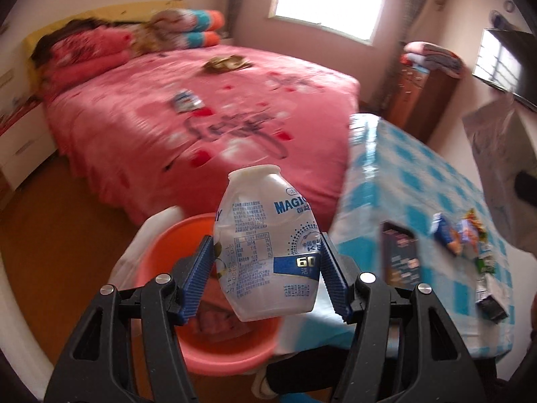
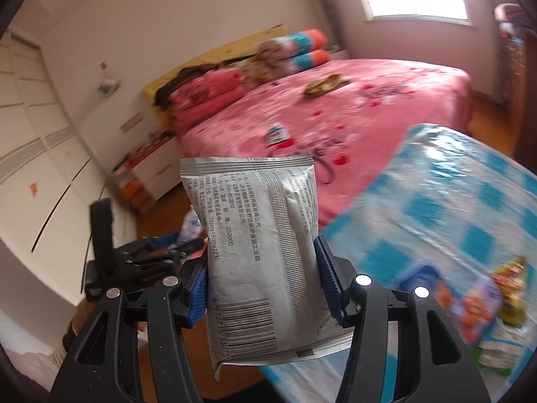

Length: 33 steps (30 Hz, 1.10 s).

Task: Collect trash
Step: 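Carry the bottle and packet to the orange bucket and open both tools over it, then bring both open tools back over the checkered table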

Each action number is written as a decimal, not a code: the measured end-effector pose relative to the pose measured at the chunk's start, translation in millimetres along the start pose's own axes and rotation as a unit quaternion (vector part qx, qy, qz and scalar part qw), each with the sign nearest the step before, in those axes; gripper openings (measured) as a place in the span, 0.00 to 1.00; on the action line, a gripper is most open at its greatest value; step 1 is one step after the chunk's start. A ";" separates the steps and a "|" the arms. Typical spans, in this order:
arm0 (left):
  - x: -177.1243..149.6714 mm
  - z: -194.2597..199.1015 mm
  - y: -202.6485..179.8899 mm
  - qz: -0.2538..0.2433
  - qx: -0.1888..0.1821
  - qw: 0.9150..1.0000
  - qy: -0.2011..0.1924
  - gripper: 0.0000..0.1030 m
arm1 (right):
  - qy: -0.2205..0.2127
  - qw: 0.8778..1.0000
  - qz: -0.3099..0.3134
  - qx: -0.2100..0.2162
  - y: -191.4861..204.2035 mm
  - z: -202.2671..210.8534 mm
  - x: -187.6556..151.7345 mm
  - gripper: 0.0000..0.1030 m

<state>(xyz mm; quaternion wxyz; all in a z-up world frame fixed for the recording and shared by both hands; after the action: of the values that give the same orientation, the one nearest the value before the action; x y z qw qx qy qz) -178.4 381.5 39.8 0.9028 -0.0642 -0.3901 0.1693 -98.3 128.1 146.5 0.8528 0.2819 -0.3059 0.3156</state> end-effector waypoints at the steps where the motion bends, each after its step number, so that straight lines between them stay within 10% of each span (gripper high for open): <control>1: -4.3 -1.9 9.2 0.007 0.006 1.000 0.003 0.61 | 0.006 1.000 0.004 0.009 8.9 -8.9 1.3 0.55; 16: -57.2 -43.0 75.9 0.063 0.065 0.994 0.054 0.72 | 0.066 0.995 0.008 0.075 84.6 -132.7 -0.9 0.70; 33: -56.7 -15.2 40.8 0.022 0.058 0.998 0.016 0.75 | -0.050 0.999 -0.003 -0.007 38.5 -26.7 -27.1 0.90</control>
<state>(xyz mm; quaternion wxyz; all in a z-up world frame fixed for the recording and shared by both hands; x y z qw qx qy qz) -214.1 399.6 -19.5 0.9072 -0.0226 -0.3635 0.2107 -133.1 160.9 121.2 0.8394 0.2919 -0.3499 0.2963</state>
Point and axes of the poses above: each gripper's, at about its wrist camera, not at the fingertips, and z roughly against the way its jaws point, y to its left, x to its top, the point moved 3 cm from there along -z, roughly the way its jaws point, and after that the axes turned 8 degrees about -x, right-handed, at the moved point
